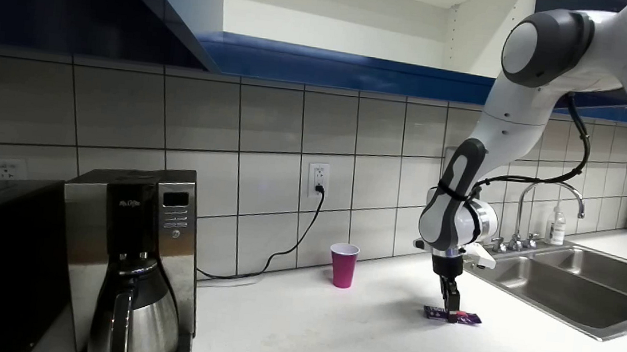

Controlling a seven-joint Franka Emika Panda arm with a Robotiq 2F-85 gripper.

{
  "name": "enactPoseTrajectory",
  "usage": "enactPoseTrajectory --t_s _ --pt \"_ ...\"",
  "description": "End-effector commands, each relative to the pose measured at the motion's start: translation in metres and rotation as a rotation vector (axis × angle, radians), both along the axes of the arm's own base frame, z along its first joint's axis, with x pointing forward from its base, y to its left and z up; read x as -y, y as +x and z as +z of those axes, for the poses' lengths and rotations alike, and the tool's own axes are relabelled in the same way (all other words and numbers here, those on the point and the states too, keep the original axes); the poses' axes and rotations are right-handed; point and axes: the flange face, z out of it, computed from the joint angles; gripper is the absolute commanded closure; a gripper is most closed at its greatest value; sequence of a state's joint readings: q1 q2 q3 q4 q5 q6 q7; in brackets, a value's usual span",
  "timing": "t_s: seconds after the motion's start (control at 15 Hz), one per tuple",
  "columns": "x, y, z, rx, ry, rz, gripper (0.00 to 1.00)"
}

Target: Put the candy bar in the open cabinet

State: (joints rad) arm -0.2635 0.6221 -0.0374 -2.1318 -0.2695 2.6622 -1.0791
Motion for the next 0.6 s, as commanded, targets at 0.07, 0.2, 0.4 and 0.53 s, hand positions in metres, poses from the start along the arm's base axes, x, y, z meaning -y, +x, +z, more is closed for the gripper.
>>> enactPoseTrajectory --t_s 0.07,0.2,0.4,0.53 --pt "-0.001 0.005 0.005 0.010 -0.008 -0.087 0.85" --pt "-0.005 0.003 0.014 0.025 -0.009 -0.123 0.85" --pt "-0.014 0.002 0.032 0.058 -0.016 -0.156 0.85" --pt "-0.019 0.002 0.046 0.081 -0.022 -0.181 0.85"
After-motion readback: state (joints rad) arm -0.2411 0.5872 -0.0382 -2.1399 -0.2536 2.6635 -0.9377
